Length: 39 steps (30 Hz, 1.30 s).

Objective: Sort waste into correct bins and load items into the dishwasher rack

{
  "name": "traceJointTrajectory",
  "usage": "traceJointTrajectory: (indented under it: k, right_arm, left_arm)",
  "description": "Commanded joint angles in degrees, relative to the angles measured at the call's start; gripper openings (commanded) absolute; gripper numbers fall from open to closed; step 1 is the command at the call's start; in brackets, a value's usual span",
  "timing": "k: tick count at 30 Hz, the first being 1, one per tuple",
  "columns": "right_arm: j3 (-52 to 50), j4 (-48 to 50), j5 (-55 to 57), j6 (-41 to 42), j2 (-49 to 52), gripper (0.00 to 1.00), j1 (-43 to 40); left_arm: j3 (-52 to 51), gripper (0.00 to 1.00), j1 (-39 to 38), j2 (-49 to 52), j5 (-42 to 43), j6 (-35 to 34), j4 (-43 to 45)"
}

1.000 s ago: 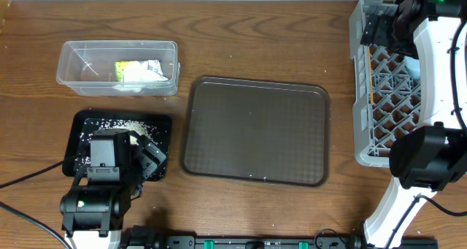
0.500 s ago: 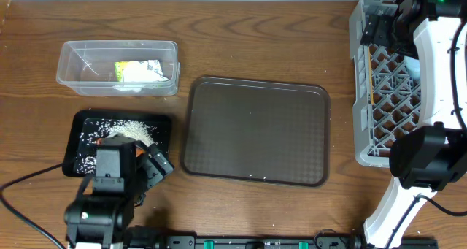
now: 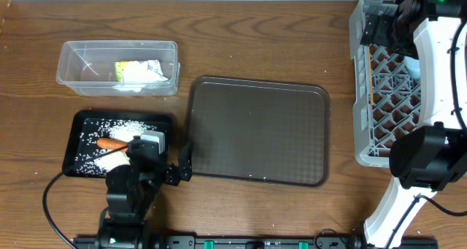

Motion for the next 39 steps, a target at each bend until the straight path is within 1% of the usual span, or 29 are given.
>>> traceJointTrajectory:
  k: [1,7,12,16,18,23,27,33,36,39]
  right_arm:
    - [0.07,-0.02,0.79,-0.74,-0.13,0.99,-0.04]
    - [0.07,-0.02,0.81,-0.74,-0.13,0.99,-0.04]
    - [0.07,-0.02,0.81,-0.76,-0.13,0.99,-0.04]
    - [0.07,-0.02,0.81,-0.74,-0.13,0.99,-0.04]
    - [0.07,-0.02,0.81,-0.74,-0.13,0.99,-0.04]
    - [0.07,-0.02,0.81,-0.74,-0.13,0.99,-0.04]
    - [0.07,-0.02,0.81,-0.74,-0.13,0.99,-0.04]
    - [0.07,-0.02,0.79,-0.74,-0.13,0.99,-0.04]
    - [0.07,-0.02,0.81,-0.74,-0.13,0.99,-0.04]
    - [0.07,-0.02,0.79,-0.74,-0.13,0.99,-0.04]
  left_arm:
    - [-3.67,0.98,2.01,-4.20,1.90,3.34,3.41]
    - [-9.44,0.98,7.80,-12.02,2.14,3.13,10.73]
    - [-11.15,0.98,9.49,-16.24,0.11,3.15,11.65]
    - [-12.98,0.98,9.25,-19.06,-0.17,3.17,11.06]
    - [-12.96,0.98,9.16,-19.04,-0.68,3.08,9.68]
    - [-12.98,0.98,9.07,-19.04,-0.72,3.10,9.55]
    - [-12.98,0.98,6.64,-19.04,-1.09,3.15,9.40]
    - [-12.98,0.98,2.82,-19.04,-4.90,3.17,9.03]
    - [-12.98,0.98,2.82,-19.04,-5.88,3.43,9.03]
    - [-12.98,0.98,2.82,-19.02,-9.64,3.39,8.98]
